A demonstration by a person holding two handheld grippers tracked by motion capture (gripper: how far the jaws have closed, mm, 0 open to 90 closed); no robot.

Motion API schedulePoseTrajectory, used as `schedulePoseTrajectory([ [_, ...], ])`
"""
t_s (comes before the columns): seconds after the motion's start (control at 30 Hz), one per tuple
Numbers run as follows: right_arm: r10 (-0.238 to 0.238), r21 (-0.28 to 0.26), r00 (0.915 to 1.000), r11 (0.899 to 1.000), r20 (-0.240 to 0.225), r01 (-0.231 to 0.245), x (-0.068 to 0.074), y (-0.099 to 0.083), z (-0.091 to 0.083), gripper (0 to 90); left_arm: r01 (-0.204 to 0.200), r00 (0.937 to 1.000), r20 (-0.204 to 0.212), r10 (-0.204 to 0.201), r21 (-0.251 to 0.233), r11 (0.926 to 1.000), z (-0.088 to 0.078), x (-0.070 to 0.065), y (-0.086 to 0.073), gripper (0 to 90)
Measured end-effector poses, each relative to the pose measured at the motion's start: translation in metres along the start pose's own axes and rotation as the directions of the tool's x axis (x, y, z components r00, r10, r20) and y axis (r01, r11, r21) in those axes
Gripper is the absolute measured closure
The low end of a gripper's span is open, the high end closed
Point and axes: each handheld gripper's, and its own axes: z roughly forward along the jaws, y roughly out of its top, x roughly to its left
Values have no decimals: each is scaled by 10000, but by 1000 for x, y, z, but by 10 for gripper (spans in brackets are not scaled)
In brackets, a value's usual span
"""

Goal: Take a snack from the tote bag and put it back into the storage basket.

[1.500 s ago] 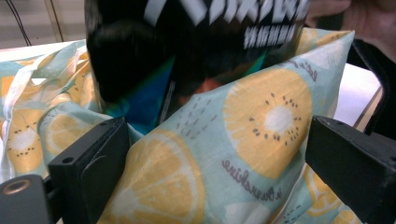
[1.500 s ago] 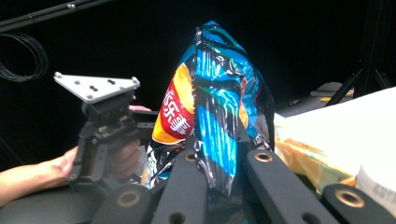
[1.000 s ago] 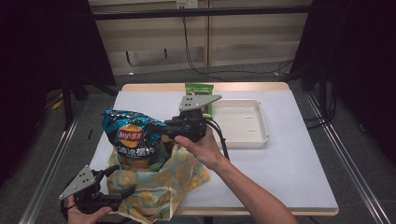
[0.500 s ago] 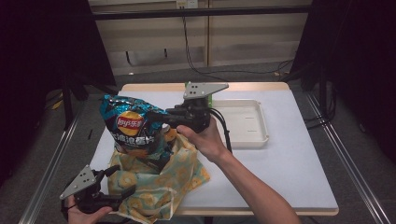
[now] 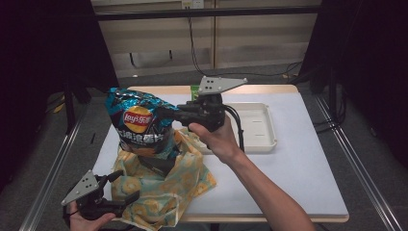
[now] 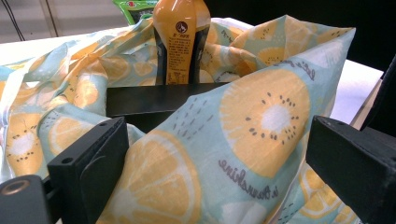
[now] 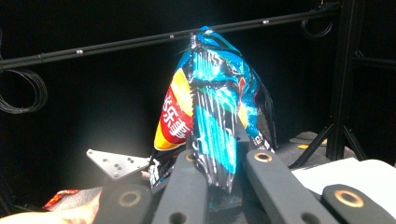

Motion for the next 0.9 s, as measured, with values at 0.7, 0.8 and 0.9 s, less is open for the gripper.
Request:
schedulePoseTrajectory([
  [0.7,68,-599,9982,9982,601,-32,-1,6,-69,896,55,9999,122,-54,-43,10000,1,0,0,63],
  [0.8,42,-681,9968,9977,798,13,-2,4,-79,896,33,9999,-168,-33,7,10000,0,-1,0,63],
  [0.9,65,-635,9952,9980,980,-2,-4,2,-88,896,111,9999,118,-111,-78,9999,1,0,0,63],
])
